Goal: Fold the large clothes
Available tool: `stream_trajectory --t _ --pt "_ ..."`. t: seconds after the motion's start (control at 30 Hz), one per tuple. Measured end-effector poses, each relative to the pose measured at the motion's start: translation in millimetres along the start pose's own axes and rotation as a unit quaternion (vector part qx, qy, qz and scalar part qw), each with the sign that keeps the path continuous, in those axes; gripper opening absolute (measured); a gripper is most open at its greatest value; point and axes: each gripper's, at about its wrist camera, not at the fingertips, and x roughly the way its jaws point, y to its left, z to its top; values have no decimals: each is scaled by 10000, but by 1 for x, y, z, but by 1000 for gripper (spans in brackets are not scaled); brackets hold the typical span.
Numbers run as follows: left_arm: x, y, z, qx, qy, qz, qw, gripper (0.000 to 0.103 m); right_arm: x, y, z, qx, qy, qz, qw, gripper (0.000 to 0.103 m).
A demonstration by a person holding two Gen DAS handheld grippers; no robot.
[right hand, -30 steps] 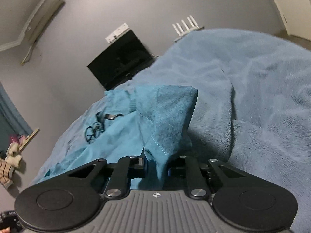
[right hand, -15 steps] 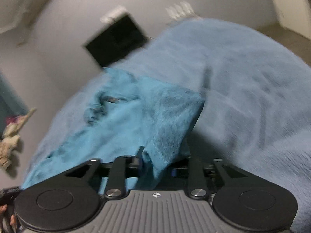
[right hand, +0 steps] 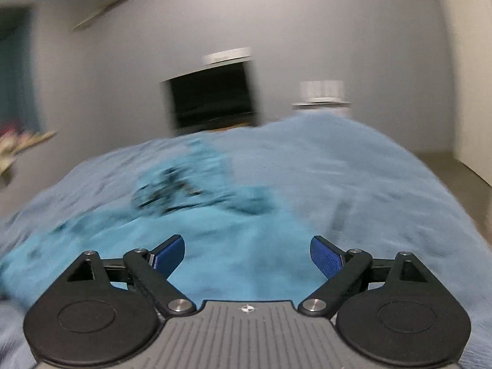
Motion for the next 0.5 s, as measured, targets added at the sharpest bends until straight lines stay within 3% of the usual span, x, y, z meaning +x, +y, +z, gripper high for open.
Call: stream_trajectory --t 0.13,0.27,0.43,0.5 --pt "18 -40 -20 487 815 -1130 9890 83 22 46 0 -674 347 646 9950 91" --pt "27 -85 -53 1297 1427 -1988 9609 83 47 74 -10 -930 845 1121 9857 90" --pt "30 -120 -91 2393 1843 -2295 9253 83 66 85 -38 -1152 1366 1140 9773 89" --pt "38 -119 -105 2462 2132 -2257 9181 85 70 84 -47 -1169 1588 1155 9735 90"
